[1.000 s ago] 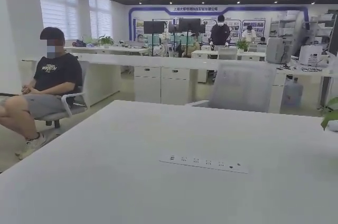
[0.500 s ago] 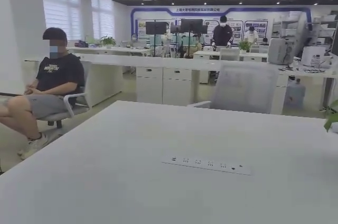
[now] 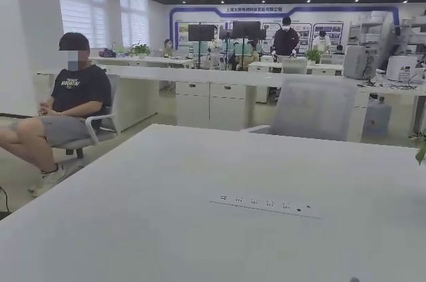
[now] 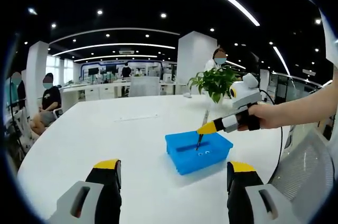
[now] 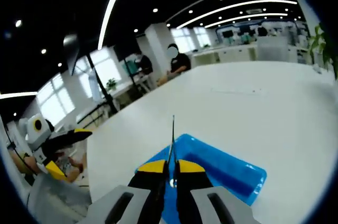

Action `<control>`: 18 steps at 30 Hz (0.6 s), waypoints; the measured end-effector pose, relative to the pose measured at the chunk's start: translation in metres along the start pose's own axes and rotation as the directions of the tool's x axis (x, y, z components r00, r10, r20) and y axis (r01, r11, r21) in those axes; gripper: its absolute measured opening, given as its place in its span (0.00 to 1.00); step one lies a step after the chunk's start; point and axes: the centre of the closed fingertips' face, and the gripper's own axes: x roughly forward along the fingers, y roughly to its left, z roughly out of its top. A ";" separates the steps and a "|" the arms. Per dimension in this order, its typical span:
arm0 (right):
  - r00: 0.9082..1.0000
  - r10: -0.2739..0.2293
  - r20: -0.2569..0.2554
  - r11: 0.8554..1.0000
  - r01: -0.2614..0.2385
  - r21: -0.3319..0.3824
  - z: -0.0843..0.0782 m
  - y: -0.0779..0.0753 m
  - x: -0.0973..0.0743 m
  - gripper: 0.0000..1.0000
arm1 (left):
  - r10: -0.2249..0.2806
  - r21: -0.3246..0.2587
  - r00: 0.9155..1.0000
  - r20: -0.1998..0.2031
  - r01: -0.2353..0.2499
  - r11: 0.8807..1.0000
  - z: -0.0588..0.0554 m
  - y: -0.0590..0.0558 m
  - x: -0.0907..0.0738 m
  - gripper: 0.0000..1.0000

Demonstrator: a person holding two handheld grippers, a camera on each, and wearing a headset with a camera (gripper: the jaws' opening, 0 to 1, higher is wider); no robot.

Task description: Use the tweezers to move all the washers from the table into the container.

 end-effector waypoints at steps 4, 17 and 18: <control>0.999 -0.022 -0.032 1.000 0.021 -0.010 -0.009 -0.008 0.007 0.03 | 0.001 -0.001 1.000 -0.001 -0.001 1.000 0.000 0.000 0.000 0.84; 0.996 -0.048 -0.076 0.996 0.042 -0.084 -0.022 -0.022 0.015 0.03 | -0.001 -0.007 1.000 -0.005 0.001 1.000 -0.001 0.000 0.000 0.83; 0.995 -0.050 -0.082 0.995 0.043 -0.095 -0.023 -0.021 0.015 0.03 | 0.001 -0.005 1.000 -0.006 -0.001 1.000 -0.002 0.000 0.000 0.83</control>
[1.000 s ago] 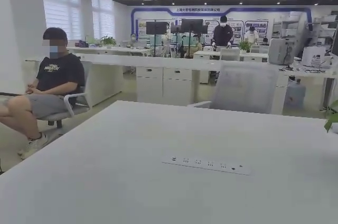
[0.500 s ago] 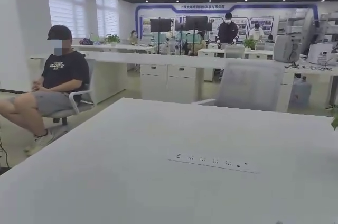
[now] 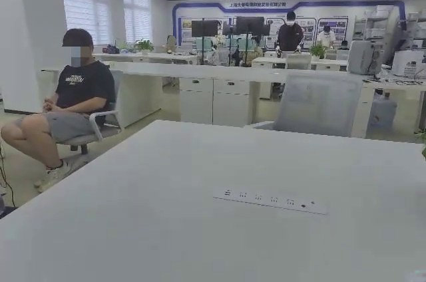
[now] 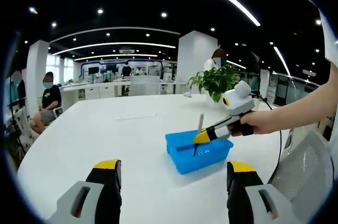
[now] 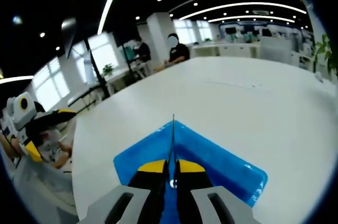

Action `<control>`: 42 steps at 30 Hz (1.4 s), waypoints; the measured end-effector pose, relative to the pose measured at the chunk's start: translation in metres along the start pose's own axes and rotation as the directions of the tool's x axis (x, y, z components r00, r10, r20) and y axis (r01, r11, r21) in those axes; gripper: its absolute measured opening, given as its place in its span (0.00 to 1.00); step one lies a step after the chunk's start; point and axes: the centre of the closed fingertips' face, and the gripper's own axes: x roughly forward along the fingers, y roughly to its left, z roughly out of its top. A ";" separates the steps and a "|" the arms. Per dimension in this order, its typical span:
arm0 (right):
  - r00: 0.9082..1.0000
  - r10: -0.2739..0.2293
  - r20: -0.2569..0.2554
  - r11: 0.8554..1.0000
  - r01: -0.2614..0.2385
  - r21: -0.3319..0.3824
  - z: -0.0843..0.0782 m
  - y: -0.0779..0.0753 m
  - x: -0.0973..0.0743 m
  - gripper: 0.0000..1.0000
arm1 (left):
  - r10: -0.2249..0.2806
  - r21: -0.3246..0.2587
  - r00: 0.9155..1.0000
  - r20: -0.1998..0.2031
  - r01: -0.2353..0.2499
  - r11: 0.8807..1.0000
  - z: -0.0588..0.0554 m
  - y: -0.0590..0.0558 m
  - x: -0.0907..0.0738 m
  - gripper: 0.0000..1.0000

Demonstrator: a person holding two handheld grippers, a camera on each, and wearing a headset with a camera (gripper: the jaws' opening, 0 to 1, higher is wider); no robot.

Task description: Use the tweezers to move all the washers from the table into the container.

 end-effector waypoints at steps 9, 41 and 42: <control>1.000 0.007 -0.009 1.000 -0.008 -0.031 -0.001 0.005 0.000 0.04 | 0.000 0.002 1.000 -0.001 0.000 1.000 0.000 0.000 -0.001 0.83; 0.978 0.102 0.181 0.994 -0.109 0.031 -0.016 0.077 -0.075 0.04 | -0.011 0.012 1.000 -0.007 0.011 1.000 -0.001 -0.003 0.001 0.83; 0.980 0.102 0.173 0.993 -0.110 0.038 -0.019 0.077 -0.075 0.04 | -0.012 0.013 1.000 -0.007 0.012 1.000 0.000 -0.003 0.001 0.83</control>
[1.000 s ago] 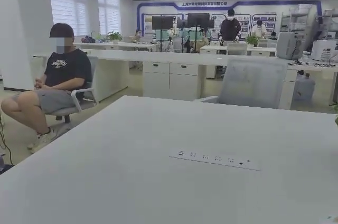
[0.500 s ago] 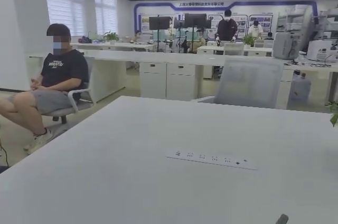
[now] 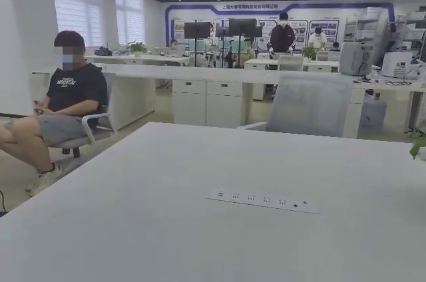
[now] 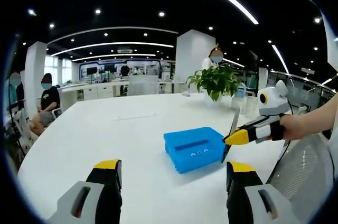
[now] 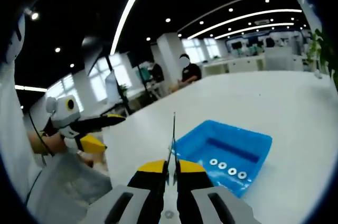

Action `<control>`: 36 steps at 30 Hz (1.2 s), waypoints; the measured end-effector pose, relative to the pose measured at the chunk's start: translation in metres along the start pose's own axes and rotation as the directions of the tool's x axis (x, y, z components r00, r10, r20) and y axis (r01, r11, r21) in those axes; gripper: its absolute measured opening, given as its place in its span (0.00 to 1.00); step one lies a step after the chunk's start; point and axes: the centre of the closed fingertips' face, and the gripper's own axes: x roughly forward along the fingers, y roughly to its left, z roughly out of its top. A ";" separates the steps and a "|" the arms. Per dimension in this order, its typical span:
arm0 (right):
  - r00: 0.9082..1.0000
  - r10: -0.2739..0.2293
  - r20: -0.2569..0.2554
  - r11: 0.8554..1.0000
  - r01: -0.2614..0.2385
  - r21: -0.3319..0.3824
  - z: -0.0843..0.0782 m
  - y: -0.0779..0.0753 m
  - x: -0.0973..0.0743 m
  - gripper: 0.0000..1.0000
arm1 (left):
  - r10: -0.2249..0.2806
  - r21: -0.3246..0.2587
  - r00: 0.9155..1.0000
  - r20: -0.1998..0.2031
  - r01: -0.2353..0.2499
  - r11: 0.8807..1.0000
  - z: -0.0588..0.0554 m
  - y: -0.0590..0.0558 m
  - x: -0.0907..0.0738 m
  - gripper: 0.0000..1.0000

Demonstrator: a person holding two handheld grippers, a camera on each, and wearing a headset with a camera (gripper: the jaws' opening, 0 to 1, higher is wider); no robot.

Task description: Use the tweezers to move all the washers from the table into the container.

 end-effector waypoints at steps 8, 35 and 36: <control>0.996 -0.002 -0.094 0.996 0.010 0.091 -0.039 0.004 -0.002 0.04 | 0.002 0.003 1.000 -0.001 -0.002 1.000 0.000 0.001 0.000 0.83; 0.979 -0.002 -0.202 0.977 -0.042 -0.210 -0.058 0.022 -0.004 0.04 | 0.001 0.004 1.000 -0.004 -0.001 1.000 -0.001 0.001 0.000 0.82; 0.977 0.004 -0.214 0.972 -0.054 -0.227 -0.059 0.025 -0.003 0.05 | 0.001 0.004 1.000 -0.004 -0.001 1.000 -0.001 0.001 0.000 0.82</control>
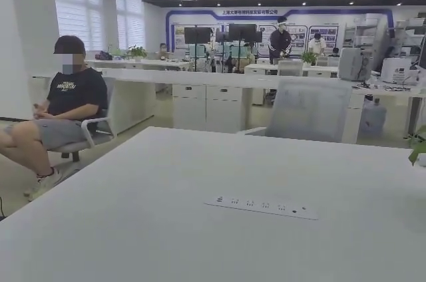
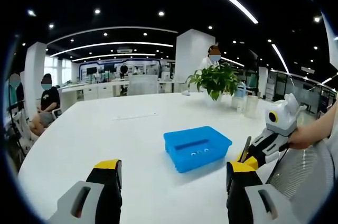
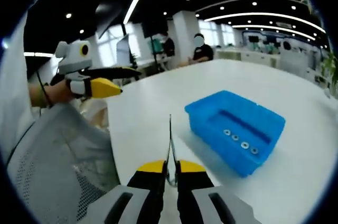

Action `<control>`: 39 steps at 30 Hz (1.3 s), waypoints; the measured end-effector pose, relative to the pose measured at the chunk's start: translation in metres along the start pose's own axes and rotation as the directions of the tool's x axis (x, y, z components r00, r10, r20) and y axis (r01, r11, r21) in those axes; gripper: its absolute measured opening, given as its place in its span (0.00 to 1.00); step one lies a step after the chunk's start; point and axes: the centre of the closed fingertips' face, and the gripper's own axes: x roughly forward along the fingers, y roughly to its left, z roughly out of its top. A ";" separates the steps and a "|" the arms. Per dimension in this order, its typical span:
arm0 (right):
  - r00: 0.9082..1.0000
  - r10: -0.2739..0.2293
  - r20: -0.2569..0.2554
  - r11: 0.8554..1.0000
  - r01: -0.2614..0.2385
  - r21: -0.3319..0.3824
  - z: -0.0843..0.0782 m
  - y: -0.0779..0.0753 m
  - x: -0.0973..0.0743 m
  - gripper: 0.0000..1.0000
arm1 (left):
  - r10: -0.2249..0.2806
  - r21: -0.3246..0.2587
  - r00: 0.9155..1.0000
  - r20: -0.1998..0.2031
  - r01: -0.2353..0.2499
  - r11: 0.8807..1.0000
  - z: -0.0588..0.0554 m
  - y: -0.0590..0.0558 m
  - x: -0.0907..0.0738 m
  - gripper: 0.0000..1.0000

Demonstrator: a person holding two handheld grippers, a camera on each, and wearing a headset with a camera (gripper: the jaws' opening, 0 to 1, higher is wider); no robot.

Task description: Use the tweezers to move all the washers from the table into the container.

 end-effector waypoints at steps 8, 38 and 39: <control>0.997 0.024 -0.077 0.969 -0.042 -0.243 -0.003 0.014 0.005 0.04 | -0.001 0.002 1.000 -0.002 0.001 1.000 0.000 0.000 0.001 0.82; 0.982 0.008 0.187 0.970 -0.053 0.236 0.070 -0.033 0.000 0.03 | 0.004 -0.010 1.000 0.013 -0.004 1.000 0.002 0.000 -0.001 0.82; 0.982 0.003 0.190 0.972 -0.047 0.229 0.074 -0.037 0.001 0.03 | 0.004 -0.010 1.000 0.013 -0.004 1.000 0.002 0.000 -0.001 0.82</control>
